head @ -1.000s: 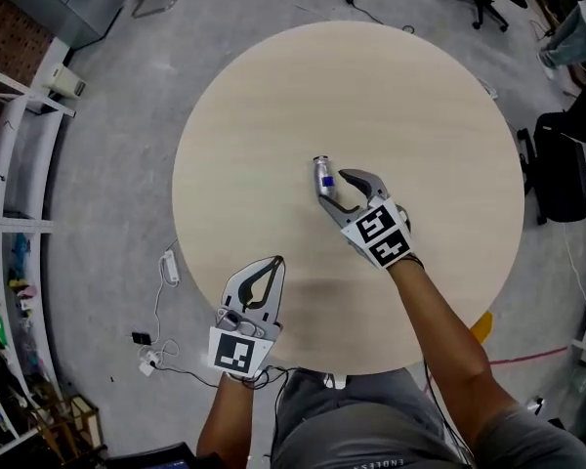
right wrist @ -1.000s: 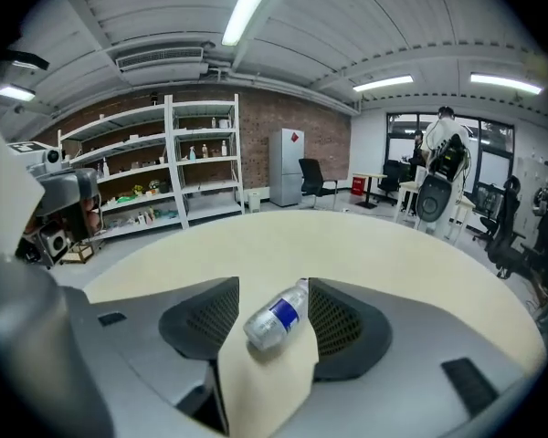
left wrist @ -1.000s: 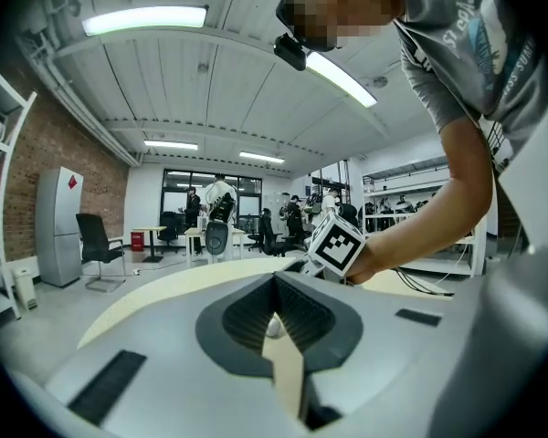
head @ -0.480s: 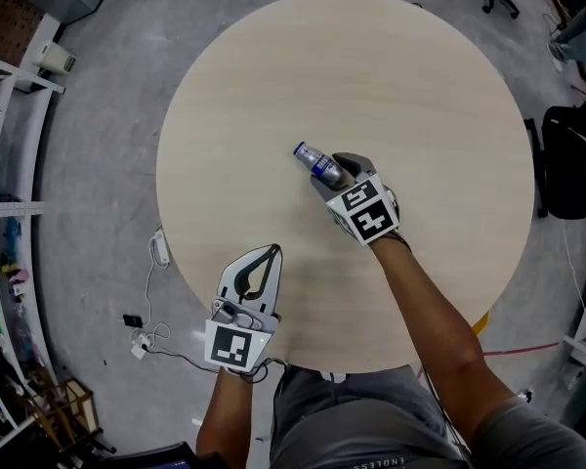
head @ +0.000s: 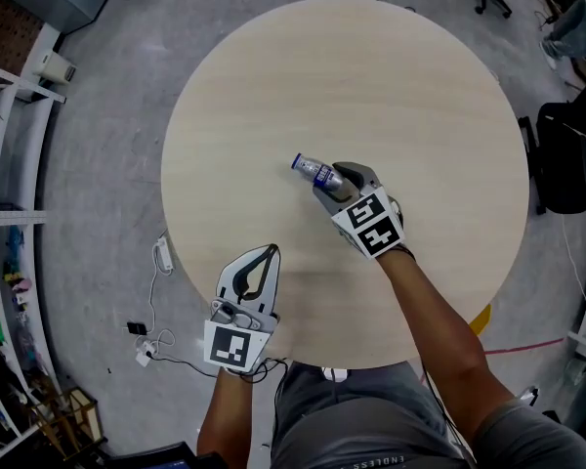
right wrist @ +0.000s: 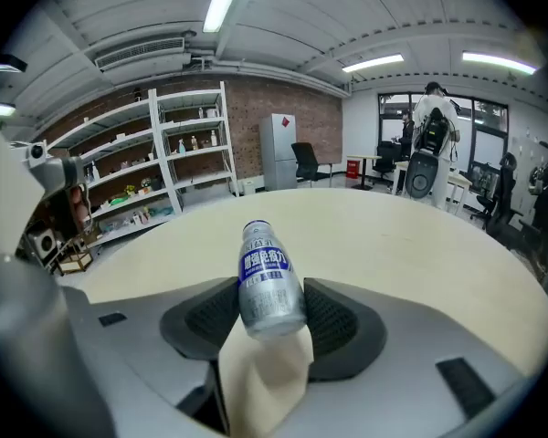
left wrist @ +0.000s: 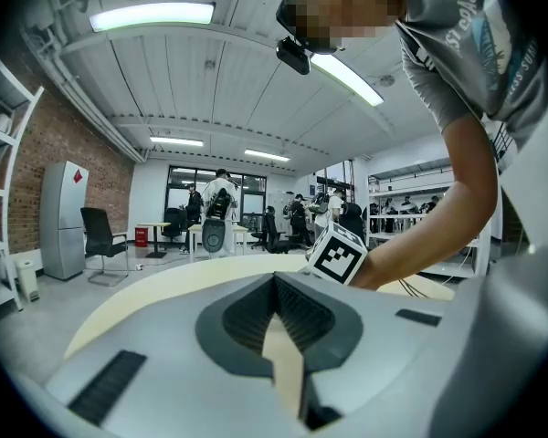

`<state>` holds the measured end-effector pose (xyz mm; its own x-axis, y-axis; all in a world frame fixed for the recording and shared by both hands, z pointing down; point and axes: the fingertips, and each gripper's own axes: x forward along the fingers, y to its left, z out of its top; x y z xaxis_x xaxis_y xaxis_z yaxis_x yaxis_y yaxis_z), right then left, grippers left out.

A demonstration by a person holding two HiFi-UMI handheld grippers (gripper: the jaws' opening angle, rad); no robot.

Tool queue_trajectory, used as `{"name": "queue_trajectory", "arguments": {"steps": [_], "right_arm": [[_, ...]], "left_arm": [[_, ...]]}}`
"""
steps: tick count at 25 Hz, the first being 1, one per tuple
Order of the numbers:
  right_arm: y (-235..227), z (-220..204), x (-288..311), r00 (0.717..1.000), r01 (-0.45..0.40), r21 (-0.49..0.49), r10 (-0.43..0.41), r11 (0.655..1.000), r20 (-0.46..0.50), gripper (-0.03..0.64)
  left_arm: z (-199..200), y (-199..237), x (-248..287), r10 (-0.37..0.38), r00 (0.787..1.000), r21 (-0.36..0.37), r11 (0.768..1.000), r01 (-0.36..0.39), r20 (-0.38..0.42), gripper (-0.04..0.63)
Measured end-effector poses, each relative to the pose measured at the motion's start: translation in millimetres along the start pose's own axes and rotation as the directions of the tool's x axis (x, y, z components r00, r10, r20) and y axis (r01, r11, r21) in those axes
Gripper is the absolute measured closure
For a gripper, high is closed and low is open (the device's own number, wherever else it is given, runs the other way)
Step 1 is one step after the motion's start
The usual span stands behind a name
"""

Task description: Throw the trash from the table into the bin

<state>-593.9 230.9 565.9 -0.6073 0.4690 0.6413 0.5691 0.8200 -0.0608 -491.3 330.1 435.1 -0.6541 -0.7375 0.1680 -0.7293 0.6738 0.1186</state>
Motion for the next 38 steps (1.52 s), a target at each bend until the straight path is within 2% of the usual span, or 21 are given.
{"name": "queue_trajectory", "arguments": {"steps": [7,13,23,27,32,35,38], "right_arm": [[38.9,42.4,-69.7,0.995,0.028,-0.017,-0.026,0.999,0.093,0.4],[81.3,77.0,-145.1,0.982,0.064,-0.037,-0.056,0.997,0.183,0.4],[154.6,102.4,-291.9,0.939,0.2,-0.033,-0.182,0.979,0.292,0.4],[178.9,95.7,-357.1,0.91,0.278,-0.014,-0.258,0.961,0.326,0.4],[199.7,80.5,-431.9,0.867,0.372,0.028,-0.358,0.928,0.347,0.4],[207.2,60.6,-476.9,0.833,0.435,0.067,-0.43,0.898,0.348,0.4],[204.3,28.6,-525.3,0.791,0.498,0.127,-0.509,0.858,0.338,0.4]], "left_arm": [[42.4,-8.1,-24.2,-0.034,0.998,0.041,0.999,0.032,0.061,0.561],[76.3,-34.6,-56.7,-0.094,0.99,0.084,0.993,0.085,0.11,0.563],[133.7,-110.3,-124.5,-0.24,0.947,0.15,0.966,0.211,0.212,0.562],[157.3,-155.0,-144.0,-0.336,0.906,0.196,0.936,0.292,0.258,0.562],[177.1,-214.4,-154.9,-0.461,0.843,0.235,0.883,0.406,0.278,0.563],[182.5,-260.7,-156.4,-0.553,0.788,0.263,0.83,0.492,0.271,0.563],[184.3,-317.2,-152.7,-0.645,0.725,0.289,0.761,0.581,0.241,0.561]]}}
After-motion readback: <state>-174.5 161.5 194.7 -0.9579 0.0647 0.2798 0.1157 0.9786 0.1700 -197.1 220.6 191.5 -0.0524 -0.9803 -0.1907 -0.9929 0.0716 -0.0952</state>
